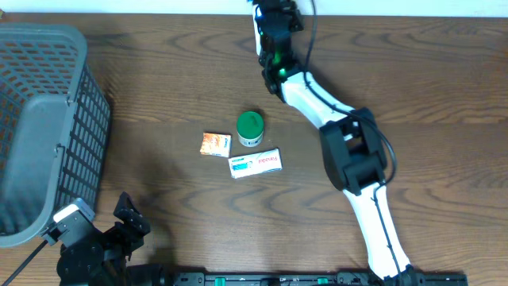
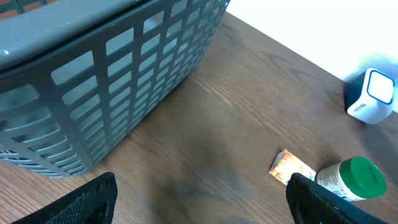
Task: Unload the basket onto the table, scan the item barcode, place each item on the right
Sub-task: 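Carry the chocolate bar up to the white scanner and present it, then move the chocolate bar to the far right and release it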
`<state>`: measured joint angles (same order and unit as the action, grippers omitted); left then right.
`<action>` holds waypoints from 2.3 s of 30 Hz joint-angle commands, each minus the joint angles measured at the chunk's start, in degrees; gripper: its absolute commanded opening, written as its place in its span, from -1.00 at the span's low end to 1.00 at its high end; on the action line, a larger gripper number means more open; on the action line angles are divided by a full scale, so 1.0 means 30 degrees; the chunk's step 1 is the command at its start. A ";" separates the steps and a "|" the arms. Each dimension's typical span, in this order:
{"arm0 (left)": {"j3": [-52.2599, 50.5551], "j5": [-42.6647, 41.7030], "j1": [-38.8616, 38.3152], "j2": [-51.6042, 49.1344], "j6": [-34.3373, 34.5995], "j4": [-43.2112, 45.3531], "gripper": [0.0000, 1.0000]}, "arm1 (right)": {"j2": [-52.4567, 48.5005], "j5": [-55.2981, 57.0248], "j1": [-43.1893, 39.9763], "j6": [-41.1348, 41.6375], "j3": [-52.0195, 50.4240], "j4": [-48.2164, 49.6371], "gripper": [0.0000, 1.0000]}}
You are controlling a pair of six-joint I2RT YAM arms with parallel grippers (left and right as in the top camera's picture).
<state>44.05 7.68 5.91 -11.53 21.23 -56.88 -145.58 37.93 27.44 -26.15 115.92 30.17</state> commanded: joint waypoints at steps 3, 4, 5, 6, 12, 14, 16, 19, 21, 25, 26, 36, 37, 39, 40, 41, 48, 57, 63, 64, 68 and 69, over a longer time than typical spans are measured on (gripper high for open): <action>-0.0007 0.0160 0.0080 0.0015 0.0168 -0.0036 0.75 | -0.2302 -0.1515 0.0248 -0.4306 0.3089 0.0685 -0.97; -0.0007 0.0160 0.0080 0.0015 0.0168 -0.0036 0.74 | -0.2623 -0.1851 0.0248 -0.4758 0.3330 0.0903 -0.97; -0.0007 0.0160 0.0080 0.0015 0.0168 -0.0036 0.75 | -0.2878 -0.2098 0.0284 -0.5100 0.3519 0.1144 -0.98; -0.0007 0.0160 0.0080 0.0015 0.0168 -0.0036 0.74 | -0.3177 -0.2324 0.0342 -0.5479 0.3694 0.1413 -0.97; -0.0007 0.0160 0.0080 0.0015 0.0168 -0.0036 0.75 | -0.4350 -0.3126 0.0503 -0.7125 0.3854 0.1894 -0.97; -0.0007 0.0160 0.0080 0.0015 0.0168 -0.0036 0.74 | -0.4728 -0.3126 0.0576 -0.7985 0.3861 0.1880 -0.98; -0.0007 0.0160 0.0080 0.0015 0.0168 -0.0044 0.75 | -0.5005 -0.3126 0.0743 -0.9063 0.3847 0.1792 -0.98; -0.0007 0.0160 0.0080 0.0015 0.0168 -0.0044 0.75 | -0.5202 -0.3359 0.1115 -0.9850 0.3847 0.1107 -0.98; -0.0007 0.0160 0.0080 0.0015 0.0168 -0.0044 0.75 | -0.5202 -0.3490 0.1348 -1.0040 0.3847 0.0510 -0.98; -0.0007 0.0160 0.0080 0.0015 0.0168 -0.0036 0.75 | -0.5195 -0.3359 0.1770 -1.0265 0.3847 -0.0605 -0.98; -0.0007 0.0160 0.0080 0.0015 0.0168 -0.0036 0.74 | -0.5173 -0.3315 0.1843 -1.0316 0.3847 -0.0831 -0.98; -0.0007 0.0160 0.0080 0.0015 0.0168 -0.0036 0.74 | -0.1443 -0.2922 0.1785 -1.0433 0.3847 -0.3825 -0.98; -0.0007 0.0160 0.0080 0.0015 0.0168 -0.0036 0.75 | -0.0940 -0.2849 0.1734 -1.0287 0.3847 -0.4415 -0.98; -0.0007 0.0160 0.0080 0.0015 0.0168 -0.0036 0.74 | 0.0386 -0.2448 0.1588 -0.9471 0.3847 -0.5792 -0.98; -0.0007 0.0160 0.0080 0.0015 0.0168 -0.0036 0.75 | 0.1661 -0.1931 0.1399 -0.7854 0.3847 -0.7410 -0.98; -0.0007 0.0160 0.0080 0.0015 0.0168 -0.0036 0.75 | 0.2477 -0.1698 0.1188 -0.6309 0.3847 -0.8750 -0.98; -0.0007 0.0160 0.0080 0.0015 0.0168 -0.0036 0.74 | 0.5661 0.1843 -0.1960 0.1617 0.3847 -1.9067 -0.98; -0.0007 0.0160 0.0080 0.0015 0.0168 -0.0036 0.74 | 0.5639 0.1428 -0.9602 1.0287 0.2987 -3.2086 -0.98; -0.0007 0.0160 0.0080 0.0015 0.0168 -0.0044 0.75 | 0.5639 0.1202 -1.4418 1.1788 0.0066 -3.2662 -0.98; -0.0007 0.0153 0.0080 0.0015 0.0168 -0.0044 0.75 | 0.5639 0.0940 -1.5074 1.1781 -0.0459 -3.2377 -0.98; -0.0007 0.0160 0.0080 0.0015 0.0168 -0.0036 0.74 | 0.5639 -0.1253 -1.7099 1.1781 -0.2361 -3.0971 -0.98; -0.0007 0.0160 0.0080 0.0015 0.0168 -0.0036 0.74 | 0.5639 -0.1596 -1.7602 1.1781 -0.2936 -3.0505 -0.98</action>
<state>44.05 7.68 5.91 -11.53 21.23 -56.88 -129.01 37.98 -23.11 6.68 110.65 -63.09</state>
